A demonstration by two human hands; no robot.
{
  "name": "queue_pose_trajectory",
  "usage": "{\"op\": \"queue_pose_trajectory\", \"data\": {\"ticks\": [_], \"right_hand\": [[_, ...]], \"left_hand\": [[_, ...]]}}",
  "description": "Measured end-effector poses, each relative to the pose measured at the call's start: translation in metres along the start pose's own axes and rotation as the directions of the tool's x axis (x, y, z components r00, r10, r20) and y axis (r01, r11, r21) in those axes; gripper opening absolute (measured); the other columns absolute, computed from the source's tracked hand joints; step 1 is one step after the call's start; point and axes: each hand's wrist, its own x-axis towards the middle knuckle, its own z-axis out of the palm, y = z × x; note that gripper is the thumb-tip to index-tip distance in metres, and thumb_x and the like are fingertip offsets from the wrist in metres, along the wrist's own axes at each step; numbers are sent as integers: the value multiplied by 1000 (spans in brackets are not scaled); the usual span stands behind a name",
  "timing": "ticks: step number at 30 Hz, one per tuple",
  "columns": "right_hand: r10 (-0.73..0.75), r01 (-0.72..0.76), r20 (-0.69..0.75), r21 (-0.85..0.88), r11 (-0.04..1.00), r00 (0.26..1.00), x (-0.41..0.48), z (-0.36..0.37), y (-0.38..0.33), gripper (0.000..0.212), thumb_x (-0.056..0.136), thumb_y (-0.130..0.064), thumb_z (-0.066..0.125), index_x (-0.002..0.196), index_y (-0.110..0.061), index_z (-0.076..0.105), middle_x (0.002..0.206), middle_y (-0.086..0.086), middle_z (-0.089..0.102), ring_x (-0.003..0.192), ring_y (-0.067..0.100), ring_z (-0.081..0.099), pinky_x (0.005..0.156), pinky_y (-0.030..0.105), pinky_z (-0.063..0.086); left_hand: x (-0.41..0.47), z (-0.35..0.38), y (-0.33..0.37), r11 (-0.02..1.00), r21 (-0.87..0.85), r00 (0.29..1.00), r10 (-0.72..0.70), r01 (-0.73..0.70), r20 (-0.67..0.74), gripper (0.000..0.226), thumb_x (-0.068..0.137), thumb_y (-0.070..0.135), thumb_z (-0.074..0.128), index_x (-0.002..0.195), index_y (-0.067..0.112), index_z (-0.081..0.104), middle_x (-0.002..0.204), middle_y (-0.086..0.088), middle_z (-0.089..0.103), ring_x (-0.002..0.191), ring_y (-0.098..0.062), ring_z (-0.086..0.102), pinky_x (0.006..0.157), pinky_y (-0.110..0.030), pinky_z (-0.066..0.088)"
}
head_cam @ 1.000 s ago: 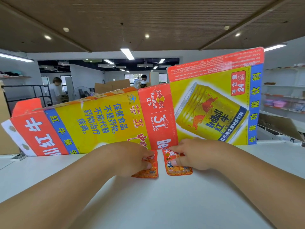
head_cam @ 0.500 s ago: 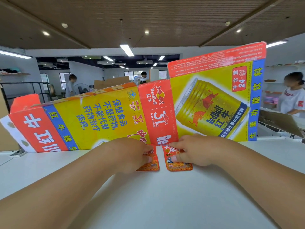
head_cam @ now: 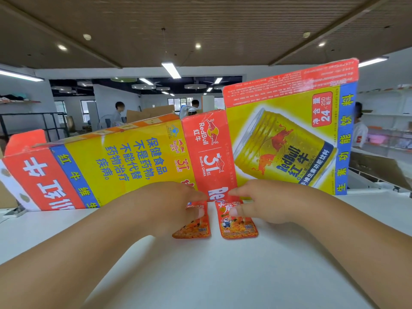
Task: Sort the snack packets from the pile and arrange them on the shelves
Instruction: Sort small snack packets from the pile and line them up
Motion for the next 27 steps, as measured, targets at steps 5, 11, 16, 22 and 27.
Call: {"op": "queue_pose_trajectory", "data": {"ticks": [5,11,16,22,27], "right_hand": [[-31,33,-45,47,998,999,0,-6,2,63,90,-68,55,147,-46,43,148,-15,49,128,15,52,104,34,44],[-55,63,-106,71,995,993,-3,-17,3,67,91,-63,59,151,-39,41,153,-11,43,136,14,46,94,25,36],[-79,83,-127,30,996,989,-14,-15,-7,64,92,-60,60,150,-38,42,151,-9,46,132,15,48,97,26,39],[-135,121,-174,-91,988,975,-35,-25,-42,60,93,-61,58,147,-41,44,155,-12,42,137,15,45,105,31,40],[-181,161,-166,-126,979,969,-40,-18,-101,57,92,-62,58,145,-47,44,150,-13,47,130,13,49,96,29,44]], "left_hand": [[2,3,3,999,29,999,28,-28,-23,46,104,53,41,149,55,34,155,25,39,139,-9,43,112,-31,40],[3,-13,-6,999,42,997,23,-20,-77,45,101,55,47,145,56,40,151,32,39,136,-2,43,106,-27,39],[-6,-28,-10,996,-79,997,-40,36,-58,37,99,56,53,136,56,52,127,35,53,106,3,51,86,-22,39],[-53,-42,-35,992,-113,991,-75,62,-112,30,96,57,55,126,60,56,113,39,58,99,4,62,92,-30,51],[-117,-42,-84,981,-155,969,-143,113,-201,31,96,54,59,127,56,58,115,31,62,99,2,63,92,-32,53]]}}
